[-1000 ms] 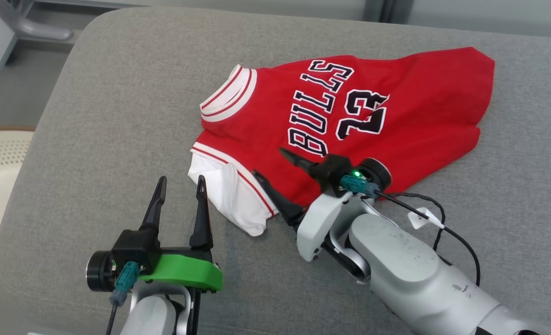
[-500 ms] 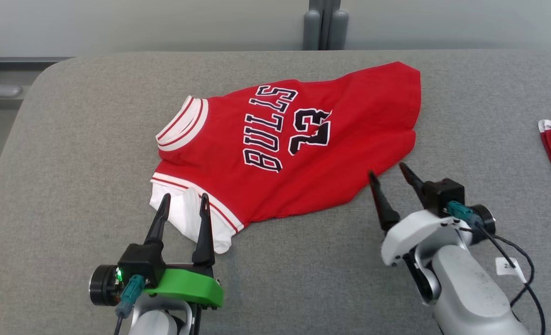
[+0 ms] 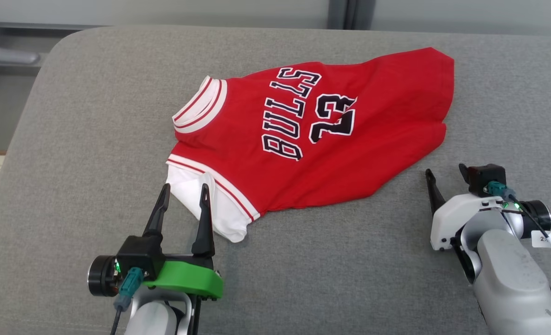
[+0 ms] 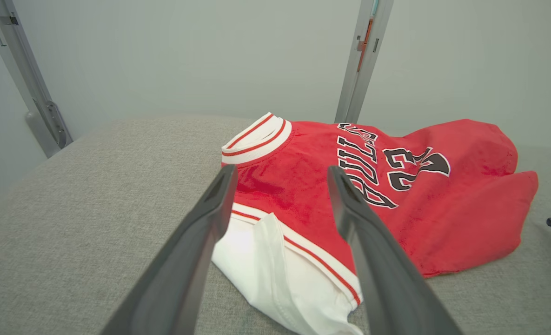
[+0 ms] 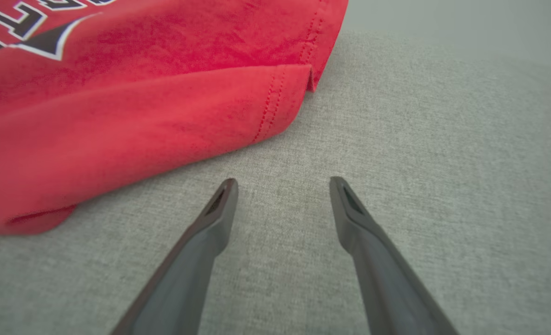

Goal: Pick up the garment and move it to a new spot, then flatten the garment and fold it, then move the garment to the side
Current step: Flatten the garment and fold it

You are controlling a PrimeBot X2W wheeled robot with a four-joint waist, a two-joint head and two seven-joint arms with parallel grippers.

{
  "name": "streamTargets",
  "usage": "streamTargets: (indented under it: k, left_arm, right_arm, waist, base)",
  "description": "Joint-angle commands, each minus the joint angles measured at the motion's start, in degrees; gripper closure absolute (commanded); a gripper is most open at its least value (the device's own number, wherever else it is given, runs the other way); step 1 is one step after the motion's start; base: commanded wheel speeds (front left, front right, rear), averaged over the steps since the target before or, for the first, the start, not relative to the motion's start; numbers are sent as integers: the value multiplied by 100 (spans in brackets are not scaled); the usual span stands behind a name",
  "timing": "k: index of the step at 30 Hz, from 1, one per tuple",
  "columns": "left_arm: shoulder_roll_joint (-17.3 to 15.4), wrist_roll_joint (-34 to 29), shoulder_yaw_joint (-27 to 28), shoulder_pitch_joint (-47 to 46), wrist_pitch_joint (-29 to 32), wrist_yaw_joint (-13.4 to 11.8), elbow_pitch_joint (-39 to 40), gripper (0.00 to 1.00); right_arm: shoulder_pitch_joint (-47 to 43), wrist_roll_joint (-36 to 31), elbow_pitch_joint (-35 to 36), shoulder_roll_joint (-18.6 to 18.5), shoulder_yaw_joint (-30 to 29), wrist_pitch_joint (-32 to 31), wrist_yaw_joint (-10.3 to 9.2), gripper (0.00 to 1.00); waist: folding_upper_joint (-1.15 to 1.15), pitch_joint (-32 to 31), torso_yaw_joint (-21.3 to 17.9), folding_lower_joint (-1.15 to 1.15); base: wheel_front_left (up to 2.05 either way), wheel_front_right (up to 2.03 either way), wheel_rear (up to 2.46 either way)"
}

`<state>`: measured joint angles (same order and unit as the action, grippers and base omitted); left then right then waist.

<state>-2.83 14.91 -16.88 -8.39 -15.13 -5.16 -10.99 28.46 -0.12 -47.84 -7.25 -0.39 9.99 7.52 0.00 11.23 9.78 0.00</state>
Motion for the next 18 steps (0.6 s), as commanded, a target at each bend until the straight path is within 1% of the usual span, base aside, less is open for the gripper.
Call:
streamTargets:
  k: [1,6,12,13,14,15,18]
  left_arm:
    - [-13,45,9,-107,0,-20,22,0]
    - [-13,65,27,-152,0,-38,51,0]
    - [-13,81,41,-172,0,-55,53,0]
    - [-13,83,45,-172,0,-56,49,0]
    - [-13,84,46,-175,0,-60,48,0]
    - [-13,84,46,-179,0,-67,49,0]
    - [-13,73,44,-176,0,-76,54,0]
  right_arm:
    - [178,-29,-119,-32,-8,19,-5,0]
    - [618,303,-474,-57,271,210,-6,0]
    - [959,792,-686,-141,790,376,-6,0]
    - [1000,876,-706,-142,874,395,-5,50]
    - [1025,942,-740,-138,942,409,-6,74]
    - [1057,1012,-769,-131,1024,428,-6,100]
    - [1137,1159,-748,-150,1225,476,-6,100]
  waist:
    - [0,193,220,0]
    - [0,284,381,0]
    - [0,315,420,0]
    - [0,315,418,0]
    - [0,314,414,0]
    - [0,313,405,0]
    - [0,305,376,0]
  base:
    - [0,0,0]
    - [0,0,0]
    - [0,0,0]
    - [0,0,0]
    - [0,0,0]
    - [0,0,0]
    - [0,0,0]
